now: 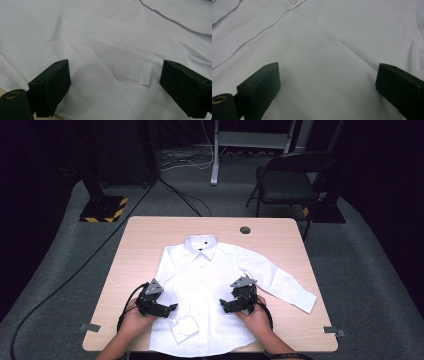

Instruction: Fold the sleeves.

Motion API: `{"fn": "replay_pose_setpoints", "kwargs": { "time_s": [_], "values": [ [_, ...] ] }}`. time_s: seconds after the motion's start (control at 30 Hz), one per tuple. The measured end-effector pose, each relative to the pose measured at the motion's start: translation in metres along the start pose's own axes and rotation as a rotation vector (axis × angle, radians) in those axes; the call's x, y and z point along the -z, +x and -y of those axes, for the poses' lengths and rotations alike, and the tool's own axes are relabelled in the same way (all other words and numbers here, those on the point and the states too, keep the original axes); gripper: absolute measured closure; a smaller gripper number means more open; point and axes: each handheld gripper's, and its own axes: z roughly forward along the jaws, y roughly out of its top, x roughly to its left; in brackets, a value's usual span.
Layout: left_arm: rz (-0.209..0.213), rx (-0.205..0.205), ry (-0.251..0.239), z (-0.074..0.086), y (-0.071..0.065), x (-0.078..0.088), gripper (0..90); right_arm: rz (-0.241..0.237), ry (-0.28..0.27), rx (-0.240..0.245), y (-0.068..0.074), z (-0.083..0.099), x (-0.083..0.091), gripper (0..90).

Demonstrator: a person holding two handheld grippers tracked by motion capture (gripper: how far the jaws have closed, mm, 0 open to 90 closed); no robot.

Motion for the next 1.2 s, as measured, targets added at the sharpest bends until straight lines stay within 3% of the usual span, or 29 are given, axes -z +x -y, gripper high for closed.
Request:
{"fn": "replay_pose_setpoints", "kwargs": {
  "time_s": [0.23,0.37,0.47,0.57,0.63,0.67,0.73,0.77,0.9,1.03,1.2],
  "values": [
    [-0.005,0.004,-0.008,0.005,0.006,0.004,9.2,-0.015,0.001,0.026,0.008,-0.004,-0.004,7.0],
    [-0.007,0.005,-0.008,0.005,0.006,0.004,9.1,-0.004,-0.025,0.072,0.009,-0.01,0.005,8.6],
    [-0.004,0.004,-0.009,0.005,0.007,0.004,9.0,0.011,-0.068,0.061,0.003,-0.014,0.019,8.3],
    [-0.002,0.002,-0.009,0.005,0.007,0.004,9.0,0.067,-0.078,0.042,-0.012,-0.013,0.034,7.9],
    [-0.003,0.002,-0.009,0.005,0.007,0.004,9.0,0.11,-0.081,0.007,-0.027,-0.009,0.045,7.5],
    [-0.003,0.002,-0.009,0.005,0.007,0.004,9.0,0.11,-0.081,0.007,-0.027,-0.009,0.045,7.5],
    [-0.008,0.003,-0.009,0.005,0.007,0.005,9.0,0.164,-0.088,-0.064,-0.048,-0.002,0.057,7.2],
    [-0.012,0.004,-0.008,0.005,0.006,0.005,9.0,0.216,-0.091,-0.144,-0.07,0.007,0.069,7.1],
    [-0.018,0.013,0.002,0.002,0.007,0.008,11.1,0.322,-0.073,-0.252,-0.103,0.026,0.086,7.6],
    [-0.025,0.032,-0.012,-0.004,0.009,0.007,11.1,0.395,-0.027,-0.329,-0.124,0.045,0.096,7.9],
    [-0.009,0.038,-0.005,-0.008,0.009,0.0,10.9,0.456,0.012,-0.402,-0.139,0.065,0.101,8.0]
  ]
}}
